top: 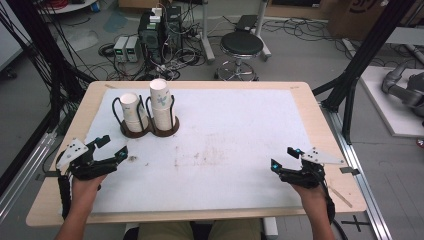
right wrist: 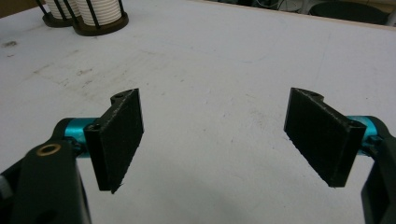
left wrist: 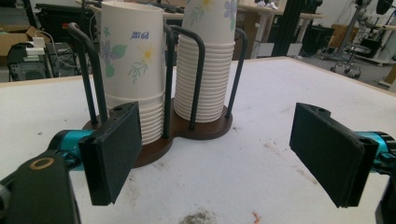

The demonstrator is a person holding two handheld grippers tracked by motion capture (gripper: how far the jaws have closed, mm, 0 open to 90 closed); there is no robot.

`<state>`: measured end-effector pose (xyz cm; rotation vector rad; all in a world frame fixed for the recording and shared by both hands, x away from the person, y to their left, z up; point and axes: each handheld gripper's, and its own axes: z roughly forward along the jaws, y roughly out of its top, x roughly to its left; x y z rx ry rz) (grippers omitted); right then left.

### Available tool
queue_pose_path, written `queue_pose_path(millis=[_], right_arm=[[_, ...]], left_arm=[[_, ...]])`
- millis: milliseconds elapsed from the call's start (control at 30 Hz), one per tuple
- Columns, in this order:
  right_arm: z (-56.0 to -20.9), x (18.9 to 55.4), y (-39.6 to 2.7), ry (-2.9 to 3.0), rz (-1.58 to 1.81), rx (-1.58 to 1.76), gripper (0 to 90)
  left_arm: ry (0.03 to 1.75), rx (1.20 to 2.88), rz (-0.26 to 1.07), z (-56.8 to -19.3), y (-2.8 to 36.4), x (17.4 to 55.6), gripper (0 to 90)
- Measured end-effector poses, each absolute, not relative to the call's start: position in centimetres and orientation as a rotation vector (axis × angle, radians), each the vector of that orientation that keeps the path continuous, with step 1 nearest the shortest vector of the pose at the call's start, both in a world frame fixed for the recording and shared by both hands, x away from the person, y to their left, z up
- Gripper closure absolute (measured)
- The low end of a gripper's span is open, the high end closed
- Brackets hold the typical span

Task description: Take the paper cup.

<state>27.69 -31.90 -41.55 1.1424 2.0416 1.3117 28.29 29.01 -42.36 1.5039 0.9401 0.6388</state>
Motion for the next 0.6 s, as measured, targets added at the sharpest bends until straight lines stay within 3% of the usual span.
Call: queue_pose_path(millis=[600], right_arm=[[-41.54,27.14,-32.00,2.043,1.311,1.145,20.4]], left_arm=[[0.936,1.483,0.620,-42.01,29.28,28.41,16.3]])
